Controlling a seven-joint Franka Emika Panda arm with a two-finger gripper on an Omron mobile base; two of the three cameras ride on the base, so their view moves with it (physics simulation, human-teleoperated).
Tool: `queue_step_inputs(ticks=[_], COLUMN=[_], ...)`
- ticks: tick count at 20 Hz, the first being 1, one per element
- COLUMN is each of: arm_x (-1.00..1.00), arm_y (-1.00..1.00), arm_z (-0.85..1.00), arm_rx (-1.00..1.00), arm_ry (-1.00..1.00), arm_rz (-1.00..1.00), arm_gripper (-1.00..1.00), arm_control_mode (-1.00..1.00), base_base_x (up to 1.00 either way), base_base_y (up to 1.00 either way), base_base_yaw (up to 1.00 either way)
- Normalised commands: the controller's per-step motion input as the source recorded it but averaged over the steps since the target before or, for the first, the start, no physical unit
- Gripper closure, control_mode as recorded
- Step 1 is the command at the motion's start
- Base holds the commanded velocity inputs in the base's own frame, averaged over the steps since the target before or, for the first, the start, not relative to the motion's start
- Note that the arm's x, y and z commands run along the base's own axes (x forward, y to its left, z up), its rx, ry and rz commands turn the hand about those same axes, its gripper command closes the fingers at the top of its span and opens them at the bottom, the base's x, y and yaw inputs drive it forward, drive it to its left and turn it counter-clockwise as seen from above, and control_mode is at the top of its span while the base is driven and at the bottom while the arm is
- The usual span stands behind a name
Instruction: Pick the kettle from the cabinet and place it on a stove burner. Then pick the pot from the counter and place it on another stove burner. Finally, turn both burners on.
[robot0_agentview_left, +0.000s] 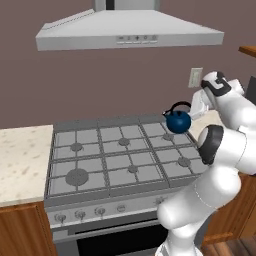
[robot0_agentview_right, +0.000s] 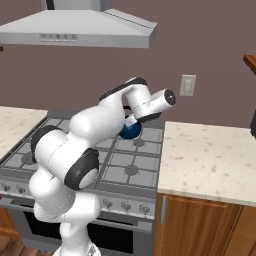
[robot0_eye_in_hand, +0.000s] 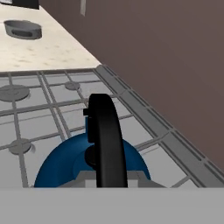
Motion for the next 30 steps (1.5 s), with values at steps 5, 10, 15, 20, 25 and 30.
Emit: queue_step_inputs(ticks=[5,10,15,20,25,30], arm_x=[0.29,0.23,0.33,0.37,0.41,0.44], arm_y=[0.00,0.00,0.00,-0.04,-0.13,-0.16], arm_z=[-0.21,-0.24,-0.26,-0.27,-0.23,-0.20], arm_rx=[0.00,0.00,0.00,0.00,0.00,0.00], arm_ry=[-0.02,0.00,0.00,0.00,0.00,0.00], arm_rz=[0.00,0.00,0.00,0.00,0.00,0.00], arm_gripper=[1.00,1.00,1.00,1.00,1.00,1.00], arm_control_mode=[-1.00,-1.00,-1.00,-1.00,-1.00,-1.00], base_base_x=[0.00,0.00,0.00,0.00,0.00,0.00], base_base_y=[0.00,0.00,0.00,0.00,0.00,0.00], base_base_yaw=[0.00,0.00,0.00,0.00,0.00,0.00])
